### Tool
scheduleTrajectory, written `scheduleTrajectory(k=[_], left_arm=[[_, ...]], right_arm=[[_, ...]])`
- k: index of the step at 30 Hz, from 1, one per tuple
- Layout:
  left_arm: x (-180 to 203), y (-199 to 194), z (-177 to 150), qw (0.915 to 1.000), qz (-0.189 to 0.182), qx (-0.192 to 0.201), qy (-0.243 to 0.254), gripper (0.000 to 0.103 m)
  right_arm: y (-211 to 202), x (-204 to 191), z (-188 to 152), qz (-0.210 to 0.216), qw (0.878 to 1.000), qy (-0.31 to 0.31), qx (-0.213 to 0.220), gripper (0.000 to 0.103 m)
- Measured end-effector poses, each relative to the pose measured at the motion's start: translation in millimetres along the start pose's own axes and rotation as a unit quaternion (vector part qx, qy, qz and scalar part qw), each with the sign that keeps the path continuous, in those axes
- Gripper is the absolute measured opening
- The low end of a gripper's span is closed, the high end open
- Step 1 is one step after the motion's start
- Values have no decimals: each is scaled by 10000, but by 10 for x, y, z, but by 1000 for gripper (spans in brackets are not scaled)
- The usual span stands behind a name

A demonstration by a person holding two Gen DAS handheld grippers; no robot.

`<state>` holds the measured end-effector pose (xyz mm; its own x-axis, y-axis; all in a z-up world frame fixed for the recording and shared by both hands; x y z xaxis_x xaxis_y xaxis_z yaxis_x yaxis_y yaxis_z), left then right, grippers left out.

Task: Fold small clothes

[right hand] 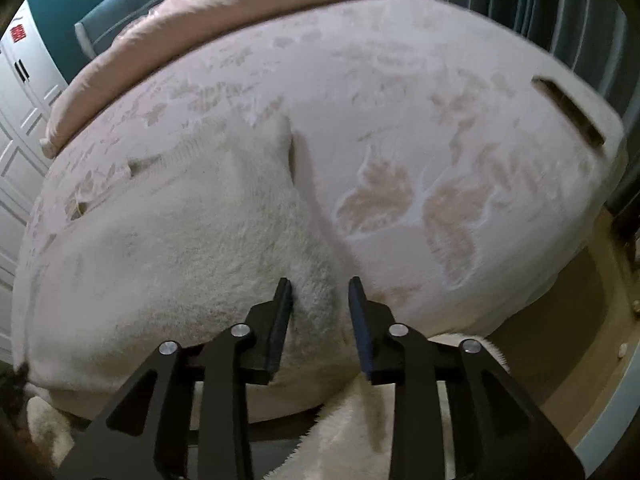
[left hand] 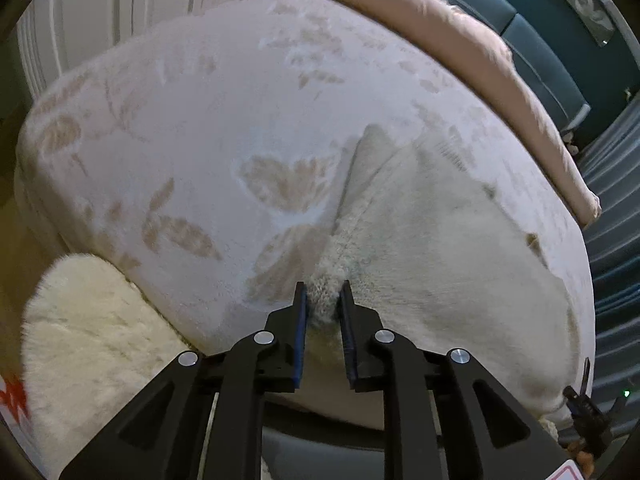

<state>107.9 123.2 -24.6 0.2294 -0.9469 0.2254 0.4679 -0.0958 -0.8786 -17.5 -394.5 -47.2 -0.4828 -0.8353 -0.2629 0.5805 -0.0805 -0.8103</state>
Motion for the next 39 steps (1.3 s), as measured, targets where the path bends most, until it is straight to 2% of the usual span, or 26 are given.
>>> scheduleTrajectory(k=[3, 6, 8, 9, 10, 12, 14, 15, 16, 17, 21, 22, 24, 26, 28, 31, 32, 34, 36, 37, 39], left_arm=[[181, -180, 160, 9990, 45, 366, 260, 17], [508, -185, 350, 9974, -167, 508, 476, 27], [764, -63, 444, 9967, -358, 414, 599, 28], [865, 7, 479, 9963, -367, 370, 684, 28], [988, 101, 506, 9957, -326, 333, 797, 28], [1183, 309, 526, 9940, -242, 236, 1044, 29], [1273, 549, 520, 9933, -102, -25, 1150, 29], [1268, 629, 504, 9936, -60, -115, 1126, 29], [1244, 745, 507, 9942, 39, -214, 1058, 29], [1215, 804, 504, 9943, 97, -255, 1026, 29], [1091, 901, 500, 9952, 110, -201, 955, 30], [1097, 924, 491, 9946, 136, -177, 1018, 30], [1118, 948, 479, 9931, 233, -79, 1148, 30], [1161, 954, 465, 9907, 393, -1, 1300, 31], [1198, 955, 463, 9891, 481, 26, 1390, 32], [1197, 923, 446, 9882, 487, 59, 1454, 34], [1201, 912, 438, 9877, 502, 66, 1479, 35], [1222, 846, 406, 9852, 624, 37, 1597, 38], [1246, 732, 359, 9834, 709, 13, 1673, 52], [1254, 656, 327, 9830, 711, 37, 1693, 55], [1257, 523, 259, 9805, 760, 143, 1806, 57]], right_arm=[[-97, -75, 226, 59, 9996, -7, 264, 40], [-1, -269, 510, 255, 9991, -144, 320, 45], [145, -448, 707, 298, 9984, -363, 317, 47], [218, -513, 770, 294, 9981, -432, 311, 52], [301, -578, 827, 297, 9980, -488, 284, 56], [509, -687, 915, 261, 9975, -630, 187, 56], [698, -739, 958, 140, 9970, -753, 68, 56], [820, -756, 964, 109, 9962, -864, -31, 52], [907, -764, 978, 110, 9953, -960, -88, 24], [965, -737, 1002, 54, 9951, -977, -137, 7], [805, -534, 1184, 229, 9981, -451, 349, 7], [856, -472, 1180, 195, 9985, -391, 342, 7], [1236, -351, 1021, -37, 9988, -413, -258, 8], [1199, -436, 1055, -246, 9971, -710, -141, 9], [1007, -550, 1122, -275, 9975, -653, 22, 14], [652, -760, 1109, -99, 9979, -530, 355, 15], [525, -945, 1026, 79, 9972, -632, 401, 15], [422, -1261, 853, 410, 9946, -899, 322, 15], [344, -1644, 598, 696, 9891, -1289, 168, 15], [312, -1873, 424, 867, 9846, -1514, 79, 18], [314, -2129, 212, 1076, 9799, -1680, -78, 18]])
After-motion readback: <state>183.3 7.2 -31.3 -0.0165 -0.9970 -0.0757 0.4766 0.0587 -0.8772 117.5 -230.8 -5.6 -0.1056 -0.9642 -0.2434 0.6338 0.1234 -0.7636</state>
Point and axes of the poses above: each gripper's, at about its wrist camera, not at the fingertips, and y roughly the way its jaws point, x to its right, z to its top, the point moved 7 cm from there along y, roughly the way its jaws point, and after that the axes turned 8 degrees about z, right-handed, at the moved point
